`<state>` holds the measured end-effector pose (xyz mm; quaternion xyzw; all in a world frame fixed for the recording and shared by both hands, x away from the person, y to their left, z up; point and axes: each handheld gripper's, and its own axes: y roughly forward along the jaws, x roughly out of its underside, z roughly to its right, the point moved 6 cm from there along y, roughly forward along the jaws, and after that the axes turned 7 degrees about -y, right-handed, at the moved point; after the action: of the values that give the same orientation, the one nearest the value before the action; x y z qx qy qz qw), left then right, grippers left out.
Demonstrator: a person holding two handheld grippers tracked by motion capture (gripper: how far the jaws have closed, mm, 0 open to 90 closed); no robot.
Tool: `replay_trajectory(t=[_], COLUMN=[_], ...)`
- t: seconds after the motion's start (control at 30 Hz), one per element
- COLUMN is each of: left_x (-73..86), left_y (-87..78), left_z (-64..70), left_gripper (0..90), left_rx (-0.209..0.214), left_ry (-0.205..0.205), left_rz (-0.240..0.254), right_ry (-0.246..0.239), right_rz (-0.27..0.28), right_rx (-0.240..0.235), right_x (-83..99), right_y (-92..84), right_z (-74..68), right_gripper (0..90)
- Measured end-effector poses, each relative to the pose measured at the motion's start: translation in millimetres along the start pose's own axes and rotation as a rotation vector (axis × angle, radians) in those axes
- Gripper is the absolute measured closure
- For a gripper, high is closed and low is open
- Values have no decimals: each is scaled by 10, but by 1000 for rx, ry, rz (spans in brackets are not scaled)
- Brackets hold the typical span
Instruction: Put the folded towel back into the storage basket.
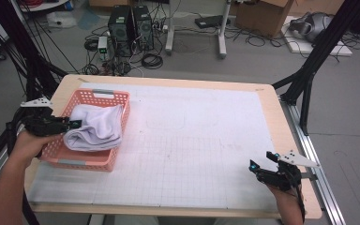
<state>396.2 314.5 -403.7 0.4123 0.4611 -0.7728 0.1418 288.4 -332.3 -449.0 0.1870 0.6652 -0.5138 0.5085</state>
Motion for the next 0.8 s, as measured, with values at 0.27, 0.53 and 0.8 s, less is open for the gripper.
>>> replay_trajectory(t=[0.27,0.53,0.8], left_x=[31,-54,71], left_y=[96,-20,424], left_z=[-91,-57,129], left_gripper=[460,356,393], left_rx=[-185,-237,-245], left_ry=[-15,-115,-105], left_rz=[-111,32,-151], right_ry=[-3,-1,-8], right_rz=[-4,0,-4], right_rx=[-5,-4,-13], right_x=[0,-3,-19], right_y=[3,-1,20], right_z=[-13,-9,-50], right_gripper=[213,213,213])
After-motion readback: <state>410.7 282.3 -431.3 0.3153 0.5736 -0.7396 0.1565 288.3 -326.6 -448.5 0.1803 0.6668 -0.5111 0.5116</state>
